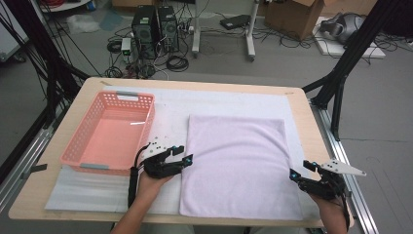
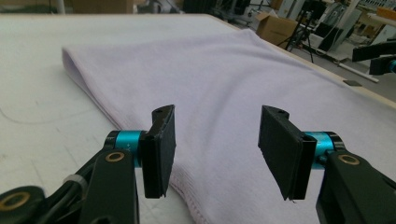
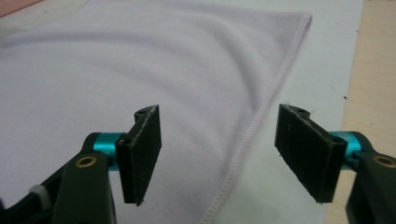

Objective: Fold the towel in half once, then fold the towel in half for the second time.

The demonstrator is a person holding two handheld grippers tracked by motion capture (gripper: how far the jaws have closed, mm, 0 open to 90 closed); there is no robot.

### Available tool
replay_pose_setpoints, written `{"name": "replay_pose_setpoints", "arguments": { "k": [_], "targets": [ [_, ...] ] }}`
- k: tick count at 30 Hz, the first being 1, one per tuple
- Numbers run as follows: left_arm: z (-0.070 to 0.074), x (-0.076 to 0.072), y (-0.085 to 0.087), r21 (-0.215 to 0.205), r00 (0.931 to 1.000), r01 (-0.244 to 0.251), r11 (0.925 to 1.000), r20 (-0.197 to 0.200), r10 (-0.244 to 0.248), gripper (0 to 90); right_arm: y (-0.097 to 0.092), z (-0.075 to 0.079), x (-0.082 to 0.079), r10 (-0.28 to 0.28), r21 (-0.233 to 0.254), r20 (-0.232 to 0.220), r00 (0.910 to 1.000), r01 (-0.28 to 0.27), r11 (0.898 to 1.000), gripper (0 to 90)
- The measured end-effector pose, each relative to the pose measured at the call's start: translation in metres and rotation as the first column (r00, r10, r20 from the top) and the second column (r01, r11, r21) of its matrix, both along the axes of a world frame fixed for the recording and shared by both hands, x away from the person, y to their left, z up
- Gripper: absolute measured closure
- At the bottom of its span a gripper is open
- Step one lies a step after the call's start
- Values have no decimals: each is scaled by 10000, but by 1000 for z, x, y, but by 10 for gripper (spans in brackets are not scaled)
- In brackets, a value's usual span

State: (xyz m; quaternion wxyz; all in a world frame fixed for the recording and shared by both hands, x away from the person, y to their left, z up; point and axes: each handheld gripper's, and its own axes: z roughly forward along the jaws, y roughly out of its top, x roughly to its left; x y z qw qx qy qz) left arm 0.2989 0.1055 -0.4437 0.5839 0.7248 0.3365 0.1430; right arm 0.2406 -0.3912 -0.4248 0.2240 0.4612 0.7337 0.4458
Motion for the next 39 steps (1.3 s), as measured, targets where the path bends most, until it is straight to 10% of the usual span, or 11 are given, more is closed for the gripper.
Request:
{"name": "replay_pose_setpoints", "arguments": {
  "k": [11,36,39],
  "targets": [
    [6,-2,-6,475,9976,-694,9965,62,692,206,1,-2,4,-148,106,15,9999,148,9998,207],
    [9,11,4,273,9933,-936,9952,-653,952,264,0,-6,13,-160,317,-270,9995,168,9994,200],
    [13,17,6,-366,9918,-1108,9932,-688,1081,293,-1,-8,15,-195,403,-406,9990,211,9990,198]
  ]
}}
